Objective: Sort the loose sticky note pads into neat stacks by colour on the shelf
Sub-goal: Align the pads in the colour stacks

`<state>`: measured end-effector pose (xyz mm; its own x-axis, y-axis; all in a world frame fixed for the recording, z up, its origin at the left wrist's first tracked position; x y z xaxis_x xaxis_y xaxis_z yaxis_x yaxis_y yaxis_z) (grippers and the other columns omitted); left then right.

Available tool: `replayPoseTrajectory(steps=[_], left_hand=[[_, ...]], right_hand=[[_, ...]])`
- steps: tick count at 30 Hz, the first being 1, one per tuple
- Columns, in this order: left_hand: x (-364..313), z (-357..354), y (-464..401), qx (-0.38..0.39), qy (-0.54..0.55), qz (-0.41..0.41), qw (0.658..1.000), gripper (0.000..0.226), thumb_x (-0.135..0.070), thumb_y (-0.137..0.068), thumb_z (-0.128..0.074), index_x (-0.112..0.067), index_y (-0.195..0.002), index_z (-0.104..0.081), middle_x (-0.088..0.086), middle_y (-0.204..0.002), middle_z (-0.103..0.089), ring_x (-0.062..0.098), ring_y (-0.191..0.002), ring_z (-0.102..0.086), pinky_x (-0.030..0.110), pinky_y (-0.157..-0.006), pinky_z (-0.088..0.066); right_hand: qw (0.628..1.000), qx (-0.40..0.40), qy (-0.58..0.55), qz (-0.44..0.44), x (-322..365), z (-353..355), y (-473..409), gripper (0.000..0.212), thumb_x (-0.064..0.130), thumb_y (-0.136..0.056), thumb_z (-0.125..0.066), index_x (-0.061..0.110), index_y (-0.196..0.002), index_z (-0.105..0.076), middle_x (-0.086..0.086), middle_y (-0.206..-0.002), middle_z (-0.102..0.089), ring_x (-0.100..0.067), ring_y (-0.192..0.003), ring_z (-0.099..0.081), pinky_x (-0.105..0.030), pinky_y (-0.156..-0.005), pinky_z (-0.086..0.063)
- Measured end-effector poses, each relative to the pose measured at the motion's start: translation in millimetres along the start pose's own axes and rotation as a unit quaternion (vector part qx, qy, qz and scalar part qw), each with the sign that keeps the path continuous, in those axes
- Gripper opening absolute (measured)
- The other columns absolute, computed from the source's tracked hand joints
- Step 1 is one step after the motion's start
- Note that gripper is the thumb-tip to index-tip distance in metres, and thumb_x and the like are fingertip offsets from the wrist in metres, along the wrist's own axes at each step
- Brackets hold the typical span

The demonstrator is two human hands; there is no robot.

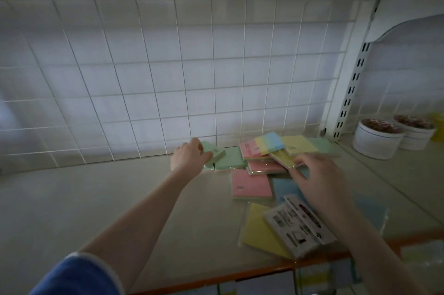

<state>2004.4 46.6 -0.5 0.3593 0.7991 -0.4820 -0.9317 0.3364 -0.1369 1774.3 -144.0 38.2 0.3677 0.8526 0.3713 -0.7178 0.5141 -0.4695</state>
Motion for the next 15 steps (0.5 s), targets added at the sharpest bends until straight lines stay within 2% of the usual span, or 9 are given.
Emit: replayPoseTrajectory(steps=[5,8,12,15], left_hand=[[11.4,3.8,-5.1,-0.009,0.016,0.033,0.999,0.064,-0.046,-0.078,-0.070,-0.013,-0.127,-0.046,0.007,-0.128,-0.052,0.028,-0.121,-0.044,0.037,-0.093,-0.039],[23.7,9.8,-2.5,0.010,0.010,0.057,0.998,0.075,-0.047,-0.072,-0.076,-0.011,-0.128,-0.044,0.008,-0.125,-0.052,0.029,-0.118,-0.045,0.038,-0.092,-0.040],[45.5,9.6,7.6,0.062,0.165,0.060,0.983,0.045,-0.026,-0.067,-0.084,-0.011,-0.097,-0.053,0.005,-0.090,-0.061,0.023,-0.087,-0.057,0.034,-0.078,-0.047],[56.6,15.1,19.4,0.087,0.258,0.042,0.961,0.025,-0.015,-0.060,-0.084,-0.013,-0.081,-0.070,0.014,-0.092,-0.071,0.025,-0.082,-0.064,0.038,-0.078,-0.052]], right_hand=[[1.000,0.018,0.005,-0.014,-4.2,-9.4,3.4,0.019,0.031,-0.090,-0.056,0.018,-0.104,-0.061,0.001,-0.091,-0.058,-0.016,-0.081,-0.052,-0.031,-0.070,-0.044],[0.999,0.031,0.005,-0.012,-1.5,-17.1,4.4,0.020,0.030,-0.089,-0.057,0.016,-0.102,-0.061,0.001,-0.088,-0.054,-0.016,-0.077,-0.051,-0.032,-0.070,-0.044],[1.000,0.022,-0.015,-0.002,10.9,-18.7,-0.4,0.019,0.025,-0.089,-0.059,0.012,-0.103,-0.063,0.000,-0.086,-0.057,-0.018,-0.078,-0.051,-0.031,-0.067,-0.040],[0.999,0.024,-0.024,0.014,27.0,-23.9,-8.0,0.019,0.025,-0.089,-0.059,0.014,-0.104,-0.064,0.001,-0.088,-0.058,-0.019,-0.081,-0.053,-0.033,-0.071,-0.043]])
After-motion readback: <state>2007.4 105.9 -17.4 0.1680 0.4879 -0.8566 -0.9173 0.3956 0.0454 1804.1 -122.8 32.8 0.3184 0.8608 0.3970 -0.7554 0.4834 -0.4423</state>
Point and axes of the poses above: each hand's wrist, its own y-axis away from the middle knuckle, its own z-axis out of the back of the hand, x = y × z, the point moved 9 cm from there along -y, towards the middle knuckle
